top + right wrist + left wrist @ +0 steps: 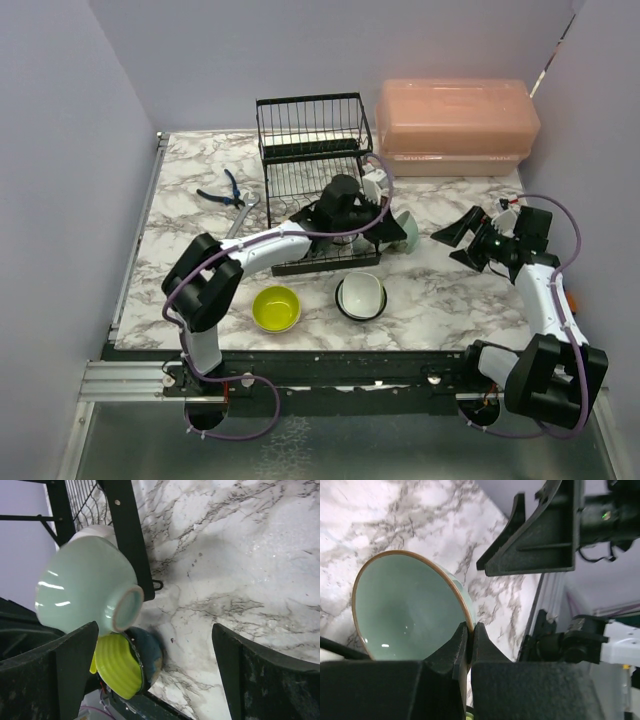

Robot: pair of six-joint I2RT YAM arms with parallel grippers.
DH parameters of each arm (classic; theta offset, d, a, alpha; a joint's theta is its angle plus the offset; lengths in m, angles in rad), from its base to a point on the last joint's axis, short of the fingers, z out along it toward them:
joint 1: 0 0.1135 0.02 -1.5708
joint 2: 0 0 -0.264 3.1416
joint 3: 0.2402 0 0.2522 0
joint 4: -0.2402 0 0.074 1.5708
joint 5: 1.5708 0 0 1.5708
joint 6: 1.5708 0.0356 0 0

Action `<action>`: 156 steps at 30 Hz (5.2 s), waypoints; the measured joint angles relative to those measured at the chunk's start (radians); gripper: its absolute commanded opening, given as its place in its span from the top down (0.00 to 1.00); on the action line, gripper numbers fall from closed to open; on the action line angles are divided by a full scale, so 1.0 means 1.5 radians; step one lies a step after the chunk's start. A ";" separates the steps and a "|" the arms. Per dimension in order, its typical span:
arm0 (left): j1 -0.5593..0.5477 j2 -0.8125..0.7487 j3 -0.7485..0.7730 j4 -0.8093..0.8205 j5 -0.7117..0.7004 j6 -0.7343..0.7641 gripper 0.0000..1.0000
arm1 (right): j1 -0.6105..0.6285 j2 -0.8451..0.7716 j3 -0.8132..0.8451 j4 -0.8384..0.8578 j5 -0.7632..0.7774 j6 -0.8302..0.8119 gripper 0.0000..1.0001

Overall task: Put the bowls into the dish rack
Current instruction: Place the bowl in the dish rack.

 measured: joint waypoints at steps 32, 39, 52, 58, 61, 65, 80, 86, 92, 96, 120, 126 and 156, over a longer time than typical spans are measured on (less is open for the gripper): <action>0.374 -0.357 -0.423 0.395 0.076 -0.377 1.00 | 0.190 0.113 0.060 0.063 -0.073 0.012 0.00; 0.533 -0.431 -0.487 0.437 0.124 -0.446 1.00 | 0.190 0.119 0.060 0.069 -0.064 0.016 0.00; 0.622 -0.394 -0.497 0.462 0.184 -0.477 1.00 | 0.194 0.119 0.039 0.087 -0.046 0.035 0.00; 0.621 -0.349 -0.499 0.462 0.183 -0.467 1.00 | 0.194 0.117 0.025 0.094 -0.042 0.037 0.00; 0.616 -0.337 -0.499 0.462 0.179 -0.460 1.00 | 0.194 0.116 0.025 0.094 -0.039 0.037 0.00; 0.599 -0.314 -0.499 0.465 0.162 -0.447 1.00 | 0.194 0.115 0.025 0.095 -0.038 0.037 0.00; 0.537 -0.212 -0.442 0.500 0.111 -0.411 1.00 | 0.194 0.108 0.025 0.089 -0.011 0.034 0.00; 0.529 -0.171 -0.424 0.536 0.109 -0.407 1.00 | 0.194 0.108 0.025 0.087 -0.009 0.034 0.00; 0.527 -0.087 -0.406 0.614 0.108 -0.432 1.00 | 0.194 0.108 0.025 0.083 -0.009 0.034 0.00; 0.522 -0.009 -0.385 0.697 0.108 -0.483 1.00 | 0.194 0.109 0.025 0.079 -0.008 0.034 0.00; 0.520 0.097 -0.327 0.693 0.119 -0.474 1.00 | 0.194 0.120 0.035 0.069 0.006 0.029 0.00; 0.520 0.085 -0.327 0.665 0.121 -0.448 1.00 | 0.194 0.121 0.035 0.069 0.006 0.029 0.00; 0.510 -0.005 -0.354 0.504 0.075 -0.319 1.00 | 0.194 0.130 0.035 0.069 0.006 0.022 0.00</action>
